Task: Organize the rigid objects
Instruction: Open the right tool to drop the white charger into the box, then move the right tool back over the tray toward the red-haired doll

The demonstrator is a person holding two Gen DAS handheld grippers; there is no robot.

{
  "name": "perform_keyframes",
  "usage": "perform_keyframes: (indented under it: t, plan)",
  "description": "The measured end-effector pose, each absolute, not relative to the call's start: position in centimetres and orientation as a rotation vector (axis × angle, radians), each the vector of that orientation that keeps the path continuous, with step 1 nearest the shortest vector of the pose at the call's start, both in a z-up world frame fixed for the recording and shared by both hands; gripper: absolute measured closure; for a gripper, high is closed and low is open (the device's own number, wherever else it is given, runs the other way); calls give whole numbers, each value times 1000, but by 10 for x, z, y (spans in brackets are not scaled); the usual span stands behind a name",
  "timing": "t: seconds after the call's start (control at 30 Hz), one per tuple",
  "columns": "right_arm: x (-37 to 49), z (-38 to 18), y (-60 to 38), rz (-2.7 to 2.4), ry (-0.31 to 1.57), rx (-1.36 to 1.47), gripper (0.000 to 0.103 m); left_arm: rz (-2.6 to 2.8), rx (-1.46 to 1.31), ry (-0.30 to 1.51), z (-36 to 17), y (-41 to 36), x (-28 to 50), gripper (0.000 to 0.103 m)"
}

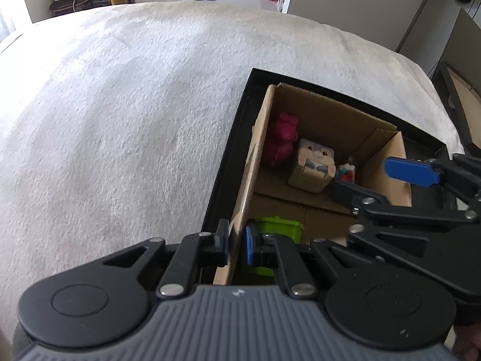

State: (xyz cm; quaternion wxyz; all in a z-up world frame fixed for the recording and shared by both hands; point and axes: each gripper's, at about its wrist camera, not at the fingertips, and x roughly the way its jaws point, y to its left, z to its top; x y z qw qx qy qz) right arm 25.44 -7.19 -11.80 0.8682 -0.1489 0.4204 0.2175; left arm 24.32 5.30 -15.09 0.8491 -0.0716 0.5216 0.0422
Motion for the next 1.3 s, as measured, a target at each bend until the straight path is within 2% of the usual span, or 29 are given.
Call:
perform_keyframes:
  t: [0.6,0.7,0.77,0.83,1.07,1.3]
  plan:
    - [232,-101,-110,413,840,-243,36,153,-67,1120,-138,39,228,89]
    - [230,-99,-118,406,828,-232,32,172,-40,1123,-134,35,226,77]
    - [229,-98,-124,400,823,-224,32,181,-30,1114,-130,31,224,61]
    - [228,-97,-131,395,818,-213,32,189,-23,1109,-126,28,223,53]
    - [224,-95,-155,374,801,-179,28,185,22,1093,-115,5,222,35]
    - [224,-97,-182,346,792,-145,20,139,56,1088,-110,-24,222,27]
